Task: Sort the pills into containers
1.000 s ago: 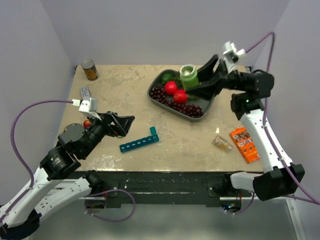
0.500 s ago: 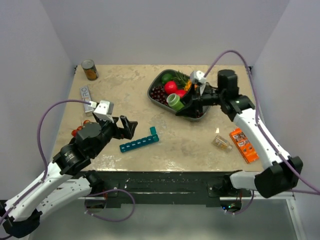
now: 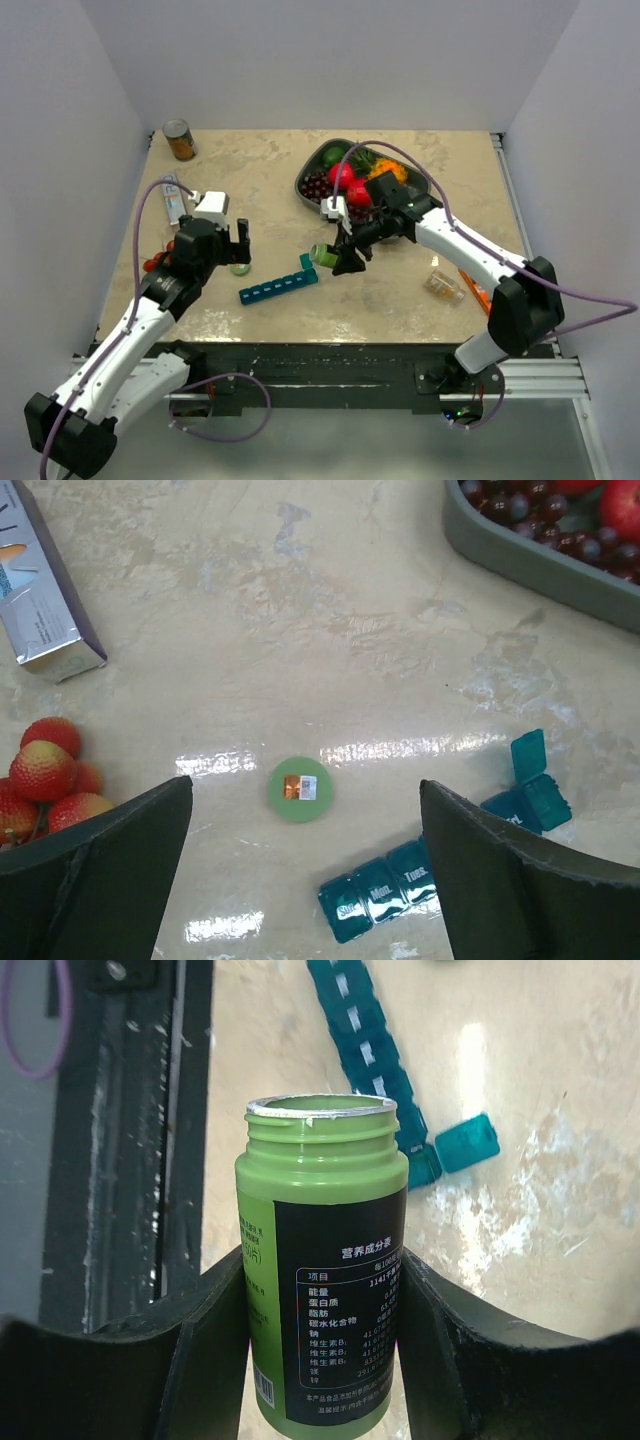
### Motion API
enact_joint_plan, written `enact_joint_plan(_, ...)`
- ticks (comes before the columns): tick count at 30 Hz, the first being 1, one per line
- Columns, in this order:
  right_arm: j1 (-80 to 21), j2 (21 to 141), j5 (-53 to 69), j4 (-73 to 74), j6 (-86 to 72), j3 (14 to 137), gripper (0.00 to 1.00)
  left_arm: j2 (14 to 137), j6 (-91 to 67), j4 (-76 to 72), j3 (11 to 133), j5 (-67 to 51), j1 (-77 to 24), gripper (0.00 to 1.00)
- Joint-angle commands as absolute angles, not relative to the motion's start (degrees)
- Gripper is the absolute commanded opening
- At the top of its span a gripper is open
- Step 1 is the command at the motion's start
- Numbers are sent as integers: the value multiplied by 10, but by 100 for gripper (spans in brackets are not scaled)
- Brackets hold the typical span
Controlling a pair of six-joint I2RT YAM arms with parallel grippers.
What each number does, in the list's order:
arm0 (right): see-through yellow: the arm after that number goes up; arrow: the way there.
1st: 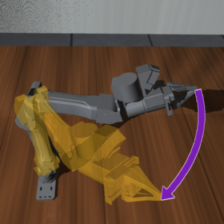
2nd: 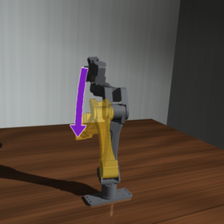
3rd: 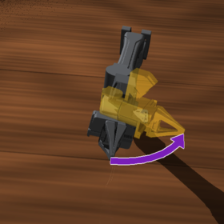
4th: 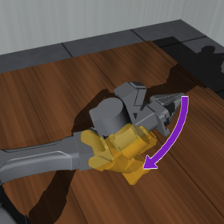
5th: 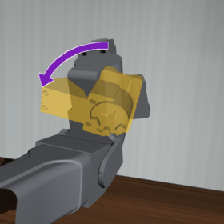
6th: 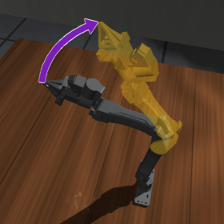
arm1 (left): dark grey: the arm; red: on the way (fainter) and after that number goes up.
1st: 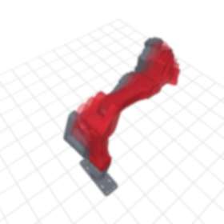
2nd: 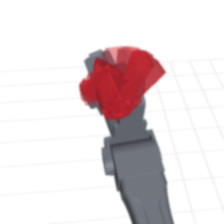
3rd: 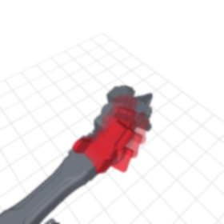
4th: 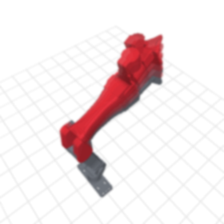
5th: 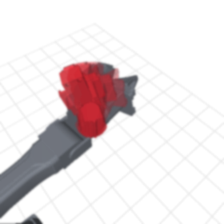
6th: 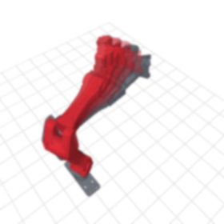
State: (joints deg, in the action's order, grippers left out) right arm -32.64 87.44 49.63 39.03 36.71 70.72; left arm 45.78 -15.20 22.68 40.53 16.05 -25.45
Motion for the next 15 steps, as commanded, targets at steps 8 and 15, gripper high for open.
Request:
enact_joint_plan(8,-370,965,370,410,400,755,0,483,-83,147,371,133,-232,100)
enact_joint_plan(15,-388,1000,311,434,393,787,0,471,-83,143,368,138,-232,100)
